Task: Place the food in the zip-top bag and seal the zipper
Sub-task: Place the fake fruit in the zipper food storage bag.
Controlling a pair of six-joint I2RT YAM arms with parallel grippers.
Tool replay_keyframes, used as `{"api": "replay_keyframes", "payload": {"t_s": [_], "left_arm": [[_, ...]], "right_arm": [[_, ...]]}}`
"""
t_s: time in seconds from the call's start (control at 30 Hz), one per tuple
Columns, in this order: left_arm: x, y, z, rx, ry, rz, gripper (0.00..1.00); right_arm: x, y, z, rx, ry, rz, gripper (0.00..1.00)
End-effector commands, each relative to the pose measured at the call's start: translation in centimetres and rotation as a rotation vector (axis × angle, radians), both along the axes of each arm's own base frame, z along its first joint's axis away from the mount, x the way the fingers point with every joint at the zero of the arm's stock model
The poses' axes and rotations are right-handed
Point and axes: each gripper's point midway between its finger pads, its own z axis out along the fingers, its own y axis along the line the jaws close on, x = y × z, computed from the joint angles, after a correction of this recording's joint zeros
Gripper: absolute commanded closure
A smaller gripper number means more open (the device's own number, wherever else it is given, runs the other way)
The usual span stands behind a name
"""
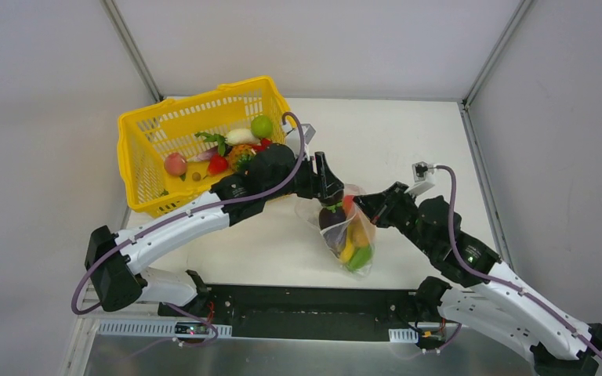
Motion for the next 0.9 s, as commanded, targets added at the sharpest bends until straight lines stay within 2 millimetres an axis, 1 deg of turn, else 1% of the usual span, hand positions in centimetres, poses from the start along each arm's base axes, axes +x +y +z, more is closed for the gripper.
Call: {"api": "replay_keyframes", "payload": {"t_s": [0.0,0.03,0.17,0.23,0.3,0.33,0.37,0.4,0.47,0.53,0.7,0.77,0.83,0.87], "left_arm": [[0.1,-2.1,1.1,-0.087,-0.019,0.005,0.99],[0.1,-2.2,0.9,-0.084,-0.015,0.006,0.99],[0.1,-2.2,0.5,-0.078,-0.012,0.014,0.86],[-0.1,-2.5,0.1,-0.066,0.003,-0.007,0.79],[-0.3,-2.8,-0.3,-0.048,0.018,-0.023,0.76],[-0.4,-3.0,-0.4,-0.046,0.022,-0.031,0.7],[-0.5,-3.0,-0.5,-0.043,0.023,-0.04,0.6],[-0.6,-3.0,-0.8,-0.029,0.026,-0.045,0.51],[-0.7,-2.5,-1.4,0.012,0.032,-0.046,0.41],[-0.9,-2.3,-1.3,0.027,0.028,-0.058,0.32],[-1.3,-2.2,0.1,0.037,-0.01,-0.098,0.16],[-1.6,-2.3,0.5,0.045,-0.011,-0.113,0.15],[-1.7,-1.8,1.6,0.014,-0.048,-0.1,0.15],[-1.7,-1.3,1.7,0.012,-0.06,-0.087,0.14]], "right_arm": [[0.1,-0.2,3.3,0.104,-0.06,-0.017,1.0],[0.1,-0.2,3.3,0.103,-0.06,-0.019,1.0],[0.1,-0.1,3.3,0.103,-0.059,-0.015,1.0],[0.1,-0.1,3.3,0.107,-0.06,-0.016,1.0],[0.1,-0.1,3.3,0.114,-0.064,-0.015,1.0],[0.1,-0.2,3.3,0.116,-0.065,-0.018,1.0],[0.1,-0.2,3.2,0.118,-0.065,-0.017,1.0],[0.1,-0.2,3.1,0.118,-0.064,-0.019,1.0],[0.1,-0.3,3.0,0.117,-0.062,-0.022,0.99],[0.2,-0.4,2.7,0.114,-0.061,-0.031,0.99],[0.2,-0.8,2.6,0.119,-0.063,-0.047,0.99],[0.2,-0.8,2.4,0.119,-0.06,-0.047,0.99],[0.1,-1.0,2.4,0.118,-0.058,-0.052,0.99],[0.1,-1.2,2.3,0.117,-0.058,-0.058,0.99]]}}
